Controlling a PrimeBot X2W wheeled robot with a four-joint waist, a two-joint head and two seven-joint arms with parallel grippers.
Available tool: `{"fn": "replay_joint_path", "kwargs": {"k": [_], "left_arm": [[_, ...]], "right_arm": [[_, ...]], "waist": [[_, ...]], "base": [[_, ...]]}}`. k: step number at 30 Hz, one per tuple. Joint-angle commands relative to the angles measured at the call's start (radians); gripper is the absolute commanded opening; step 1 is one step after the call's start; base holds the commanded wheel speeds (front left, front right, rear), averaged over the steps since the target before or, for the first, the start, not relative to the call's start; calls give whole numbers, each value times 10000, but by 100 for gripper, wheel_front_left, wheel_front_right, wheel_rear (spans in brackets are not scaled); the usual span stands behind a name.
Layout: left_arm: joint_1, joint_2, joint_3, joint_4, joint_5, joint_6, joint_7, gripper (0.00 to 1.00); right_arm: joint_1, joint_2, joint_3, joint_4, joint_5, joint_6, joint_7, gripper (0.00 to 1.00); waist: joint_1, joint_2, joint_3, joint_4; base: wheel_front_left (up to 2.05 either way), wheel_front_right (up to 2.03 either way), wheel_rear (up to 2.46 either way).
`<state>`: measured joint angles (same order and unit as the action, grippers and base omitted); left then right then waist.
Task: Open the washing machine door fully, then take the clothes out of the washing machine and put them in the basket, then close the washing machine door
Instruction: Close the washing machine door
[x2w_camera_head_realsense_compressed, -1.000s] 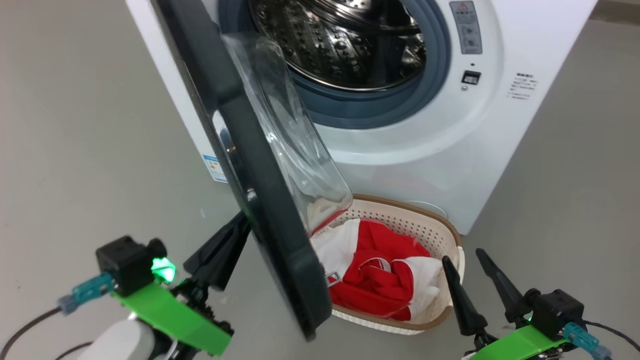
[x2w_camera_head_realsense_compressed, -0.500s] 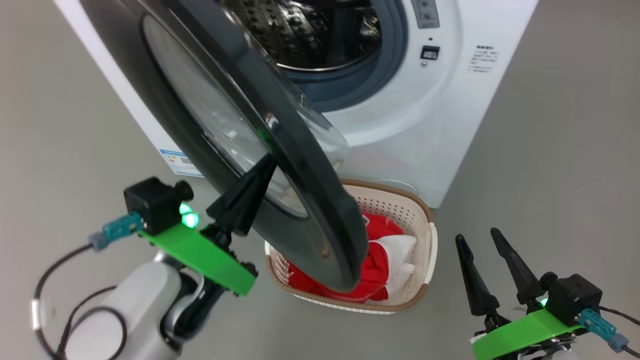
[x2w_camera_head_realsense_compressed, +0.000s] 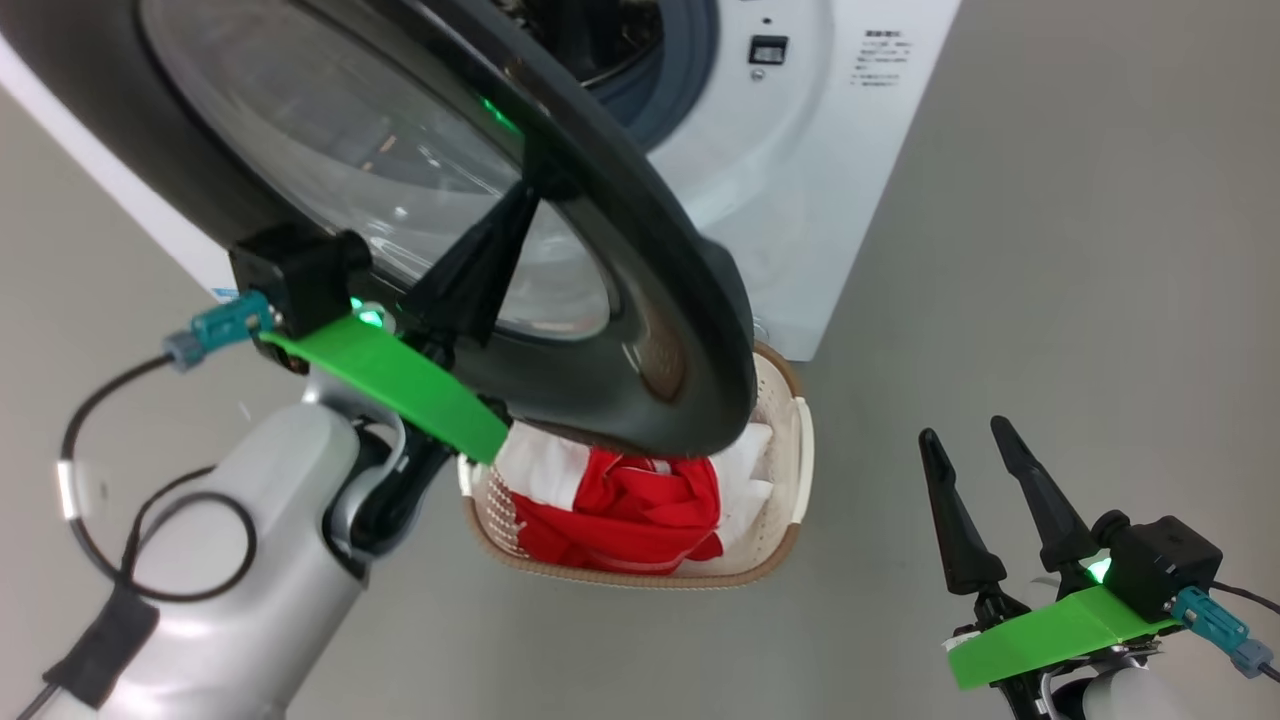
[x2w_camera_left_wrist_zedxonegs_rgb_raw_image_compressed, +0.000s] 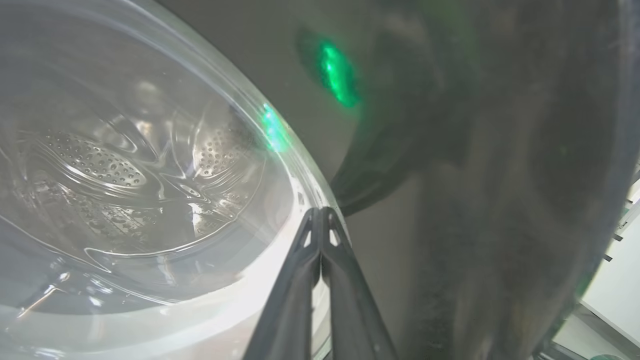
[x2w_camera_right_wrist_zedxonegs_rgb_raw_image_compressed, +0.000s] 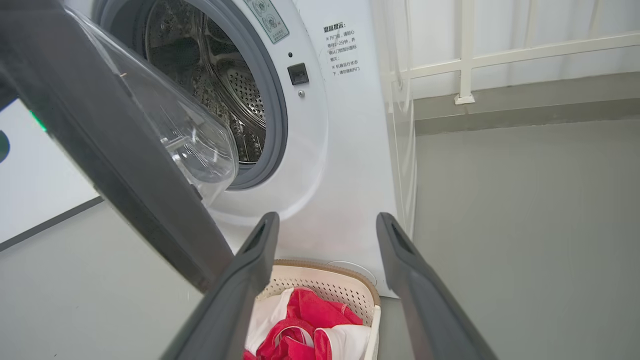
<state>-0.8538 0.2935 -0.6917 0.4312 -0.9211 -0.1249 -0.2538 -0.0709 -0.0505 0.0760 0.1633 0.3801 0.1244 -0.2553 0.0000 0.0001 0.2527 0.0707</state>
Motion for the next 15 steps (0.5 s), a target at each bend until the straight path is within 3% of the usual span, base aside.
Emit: {"fn": "replay_joint_path", "kwargs": {"k": [1, 15], "left_arm": [[-500, 211, 293, -47, -154, -58, -80, 0], [-2108, -135, 348, 1836, -613, -58, -80, 0]], "right_arm": [[-313, 3, 223, -292, 165, 63, -65, 100], [-669, 3, 326, -387, 406, 63, -65, 100]], "waist": [[0, -1, 171, -202], [0, -1, 751, -754]], "base": [[0, 0, 0], [0, 0, 0]]}}
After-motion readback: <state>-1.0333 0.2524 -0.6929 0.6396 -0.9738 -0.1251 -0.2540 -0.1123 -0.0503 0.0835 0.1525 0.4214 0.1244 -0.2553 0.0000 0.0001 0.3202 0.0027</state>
